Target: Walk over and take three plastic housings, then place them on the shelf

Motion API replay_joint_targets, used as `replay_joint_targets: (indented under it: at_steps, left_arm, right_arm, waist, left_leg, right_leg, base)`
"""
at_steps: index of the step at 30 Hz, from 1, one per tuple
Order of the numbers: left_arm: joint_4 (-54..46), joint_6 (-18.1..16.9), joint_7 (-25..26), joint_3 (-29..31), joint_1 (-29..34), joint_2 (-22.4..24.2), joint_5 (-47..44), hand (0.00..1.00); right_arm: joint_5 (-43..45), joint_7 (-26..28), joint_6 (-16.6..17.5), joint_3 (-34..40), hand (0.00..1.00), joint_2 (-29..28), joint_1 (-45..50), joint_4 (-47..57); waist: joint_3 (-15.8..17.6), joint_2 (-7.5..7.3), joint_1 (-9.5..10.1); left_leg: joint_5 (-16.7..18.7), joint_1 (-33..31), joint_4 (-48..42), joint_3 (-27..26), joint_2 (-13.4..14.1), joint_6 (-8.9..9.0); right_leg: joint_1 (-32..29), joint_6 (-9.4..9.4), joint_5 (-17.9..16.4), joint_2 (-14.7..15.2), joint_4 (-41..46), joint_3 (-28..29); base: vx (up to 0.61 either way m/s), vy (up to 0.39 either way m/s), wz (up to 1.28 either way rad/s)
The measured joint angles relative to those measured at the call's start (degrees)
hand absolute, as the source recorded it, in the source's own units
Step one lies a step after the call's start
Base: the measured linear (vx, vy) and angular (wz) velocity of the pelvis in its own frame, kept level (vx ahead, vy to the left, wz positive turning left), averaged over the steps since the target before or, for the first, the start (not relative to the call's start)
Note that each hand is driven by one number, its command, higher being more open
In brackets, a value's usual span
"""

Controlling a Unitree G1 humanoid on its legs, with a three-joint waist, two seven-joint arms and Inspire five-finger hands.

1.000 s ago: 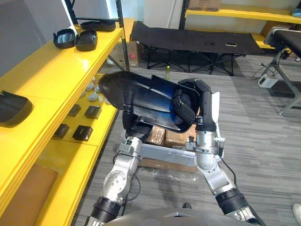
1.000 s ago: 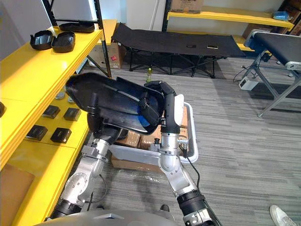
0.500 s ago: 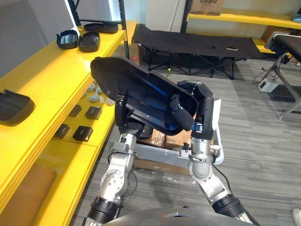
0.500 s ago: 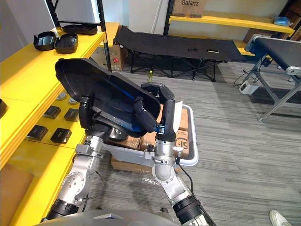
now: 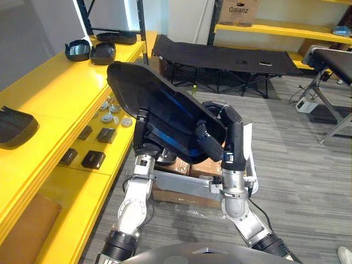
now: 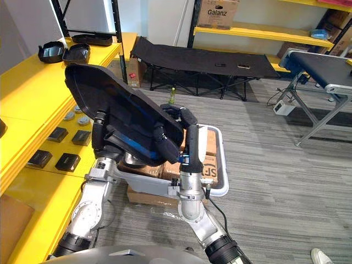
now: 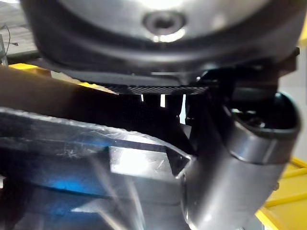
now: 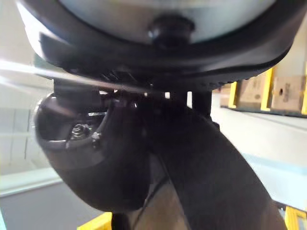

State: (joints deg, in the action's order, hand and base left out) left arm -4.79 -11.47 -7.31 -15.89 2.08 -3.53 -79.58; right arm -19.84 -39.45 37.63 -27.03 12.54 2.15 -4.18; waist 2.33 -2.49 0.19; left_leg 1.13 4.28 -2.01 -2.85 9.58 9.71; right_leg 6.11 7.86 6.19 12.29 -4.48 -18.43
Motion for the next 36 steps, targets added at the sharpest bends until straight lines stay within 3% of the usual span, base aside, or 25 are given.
replay_joint_targets:
  at_steps: [5,11,13,19,23,28,31,36]
  left_arm:
    - [-0.96,-2.8,5.53,0.02,0.0,-0.42,10.82,0.0]
    - [-7.34,-3.42,17.48,2.5,1.44,0.22,31.55,0.0]
    - [-9.76,-4.01,23.58,4.81,2.97,1.59,41.35,0.0]
    - [-10.52,-9.28,38.1,15.38,4.83,3.82,57.39,0.0]
    - [-11.74,-11.8,43.04,19.65,5.07,4.31,62.96,0.0]
    - [-15.82,-14.92,40.75,18.95,4.93,4.85,64.48,0.0]
    - [-16.06,-17.16,34.78,17.17,3.84,4.71,64.49,0.0]
    - [-16.27,-17.39,24.75,13.55,1.72,3.0,64.44,0.0]
  right_arm:
    - [0.13,0.23,-4.59,-0.08,1.0,0.45,1.36,-0.42]
    - [1.08,4.05,-9.39,1.37,1.0,-1.68,1.41,0.89]
    - [1.07,6.07,-11.88,1.56,1.0,-2.37,1.48,1.26]
    - [3.6,7.1,-15.0,4.07,1.0,-4.03,1.57,2.76]
    - [7.48,9.53,-15.14,5.59,1.0,-4.5,1.61,2.98]
    - [9.56,13.74,-15.13,5.46,1.0,-4.78,1.59,2.98]
    - [9.6,16.08,-15.13,5.48,1.0,-4.76,1.58,2.98]
    - [10.09,19.62,-15.12,5.45,1.0,-4.6,1.45,2.97]
  waist:
    - [-0.04,0.05,0.28]
    - [-0.08,0.14,0.71]
    - [-0.06,0.17,1.05]
    - [0.03,0.35,1.17]
    - [0.07,0.4,1.56]
    - [0.52,1.12,1.14]
    - [0.72,1.77,1.05]
    - [0.7,1.91,0.97]
  left_leg:
    - [0.03,0.0,0.0,0.0,0.0,0.01]
    - [0.06,0.1,-0.01,0.0,0.0,-0.02]
    - [0.13,0.17,-0.03,0.0,0.0,-0.05]
    - [0.73,0.23,-0.66,0.06,0.0,-0.11]
    - [1.73,0.16,-1.74,0.09,0.0,-0.11]
    - [1.83,0.17,-1.8,-0.01,0.0,-0.08]
    - [1.85,0.17,-1.79,-0.07,0.0,-0.09]
    - [1.98,0.18,-1.84,-0.18,0.0,-0.19]
  right_leg:
    - [0.02,0.25,0.16,-0.01,0.0,-0.02]
    - [0.13,0.38,0.24,-0.06,0.0,-0.01]
    - [0.22,0.39,0.24,-0.07,0.0,-0.01]
    - [0.57,0.39,0.24,-0.11,0.01,0.03]
    - [0.99,0.28,0.14,-0.1,0.0,0.04]
    - [0.91,0.26,0.11,-0.1,-0.01,0.06]
    - [0.85,0.29,0.13,-0.1,-0.02,0.1]
    - [0.82,0.29,0.14,-0.1,-0.03,0.12]
  base:
    - [0.0,0.0,0.0]
    - [0.0,0.0,0.0]
    - [0.0,0.0,0.0]
    - [0.0,0.0,0.0]
    - [0.0,0.0,0.0]
    - [0.0,0.0,0.0]
    - [0.0,0.0,0.0]
    - [0.0,0.0,0.0]
